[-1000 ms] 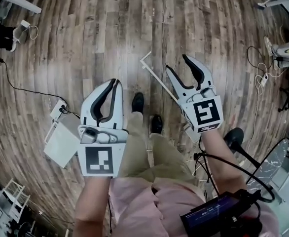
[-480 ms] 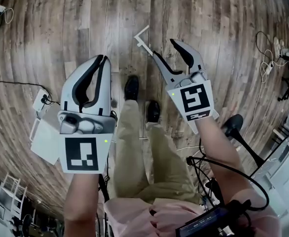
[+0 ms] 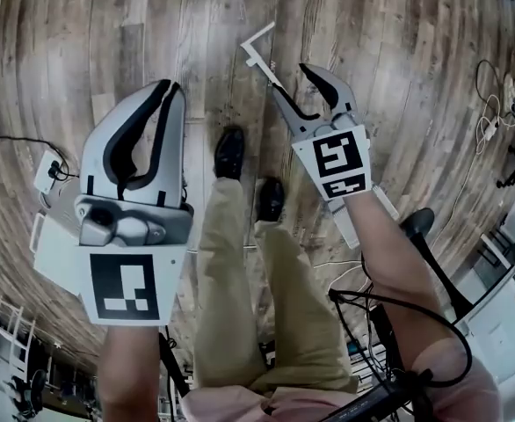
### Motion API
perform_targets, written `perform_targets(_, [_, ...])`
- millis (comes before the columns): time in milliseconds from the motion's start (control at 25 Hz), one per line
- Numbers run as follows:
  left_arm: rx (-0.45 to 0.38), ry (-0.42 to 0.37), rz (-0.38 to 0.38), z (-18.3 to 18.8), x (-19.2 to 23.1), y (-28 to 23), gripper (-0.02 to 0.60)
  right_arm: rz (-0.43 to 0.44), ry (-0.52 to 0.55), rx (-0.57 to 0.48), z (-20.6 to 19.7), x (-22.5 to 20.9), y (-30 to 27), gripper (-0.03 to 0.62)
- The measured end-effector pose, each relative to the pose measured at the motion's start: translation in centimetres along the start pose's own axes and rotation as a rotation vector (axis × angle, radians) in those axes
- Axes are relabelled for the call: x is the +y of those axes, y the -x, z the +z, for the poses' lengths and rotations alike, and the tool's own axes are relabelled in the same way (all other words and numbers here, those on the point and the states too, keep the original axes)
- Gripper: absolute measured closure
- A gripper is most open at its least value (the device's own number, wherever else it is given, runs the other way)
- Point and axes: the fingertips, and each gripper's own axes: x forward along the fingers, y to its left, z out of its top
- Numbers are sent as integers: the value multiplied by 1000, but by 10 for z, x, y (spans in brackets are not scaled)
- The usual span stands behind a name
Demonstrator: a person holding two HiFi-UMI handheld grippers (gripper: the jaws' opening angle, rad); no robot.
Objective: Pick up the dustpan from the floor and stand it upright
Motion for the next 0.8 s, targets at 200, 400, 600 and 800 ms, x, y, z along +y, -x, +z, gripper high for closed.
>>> perform_targets(200, [13,16,15,-41,12,-15,558,29,4,55,-46,2,-49,392])
perform_targets(400, [6,21,-4,-73,14,-41,558,34,-4,101,-87,-2,-91,399])
perform_targets(600, [1,5,-32,-91,7,-61,558,41,-27,150,-126,-2,-121,402])
perform_targets(800, [7,-1,-45,-110,9,-73,558,50,-23,187,-156,-1,-148,407])
